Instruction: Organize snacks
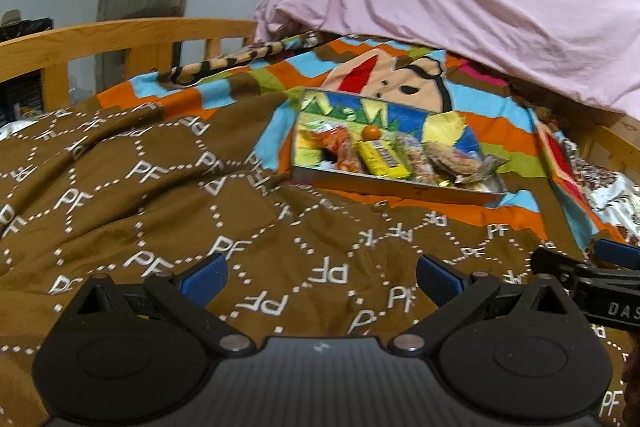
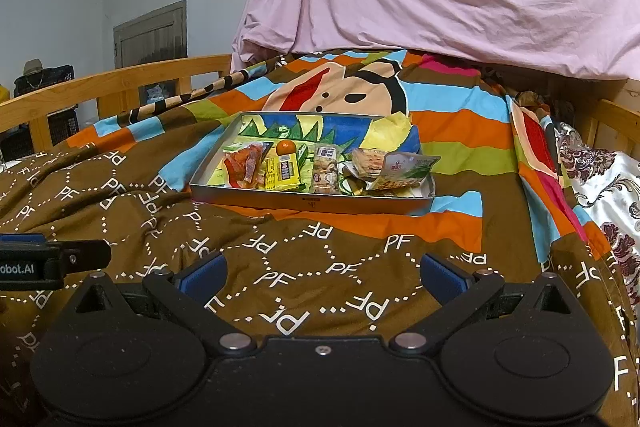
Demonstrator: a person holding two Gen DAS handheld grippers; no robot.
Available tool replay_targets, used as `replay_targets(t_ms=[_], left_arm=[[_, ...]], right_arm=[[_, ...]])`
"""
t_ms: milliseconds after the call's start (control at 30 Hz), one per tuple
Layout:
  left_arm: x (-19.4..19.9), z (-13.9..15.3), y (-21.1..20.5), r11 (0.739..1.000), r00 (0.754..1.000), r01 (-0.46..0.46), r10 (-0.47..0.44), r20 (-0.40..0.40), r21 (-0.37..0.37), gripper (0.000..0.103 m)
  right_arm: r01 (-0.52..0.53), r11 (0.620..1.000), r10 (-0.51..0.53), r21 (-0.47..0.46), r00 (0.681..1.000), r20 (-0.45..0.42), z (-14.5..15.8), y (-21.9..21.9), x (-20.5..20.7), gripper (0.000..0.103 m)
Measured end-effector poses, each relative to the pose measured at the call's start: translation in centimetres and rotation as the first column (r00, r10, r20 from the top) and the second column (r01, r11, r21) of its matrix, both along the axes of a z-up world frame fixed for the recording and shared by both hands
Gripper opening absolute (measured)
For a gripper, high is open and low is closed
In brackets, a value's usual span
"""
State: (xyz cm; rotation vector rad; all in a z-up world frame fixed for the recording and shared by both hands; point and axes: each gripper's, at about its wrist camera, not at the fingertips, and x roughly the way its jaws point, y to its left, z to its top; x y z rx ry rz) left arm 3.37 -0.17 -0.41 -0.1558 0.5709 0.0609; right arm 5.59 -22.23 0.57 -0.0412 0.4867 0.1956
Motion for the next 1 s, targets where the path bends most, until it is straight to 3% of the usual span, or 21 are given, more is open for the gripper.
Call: replay_targets(t_ms=[333,1000], left_arm=[[0.24,-0.29,-0.03,0.999,0.999,-0.014,0.015,-0.048,0.032,0.103],[0.12,-0.43,-0.20,0.999,0.998,0.014,-0.012,-0.059,0.035,0.103]], right_arm=[[-0.006,1.000,0.005,-0.015,1.000,-0.008,-0.31,0.15,-0.10,0.102],[-0.020,0.999,0.020,-0.042,1.000,-0.001,-0.35,0.77,-0.20,0.102]])
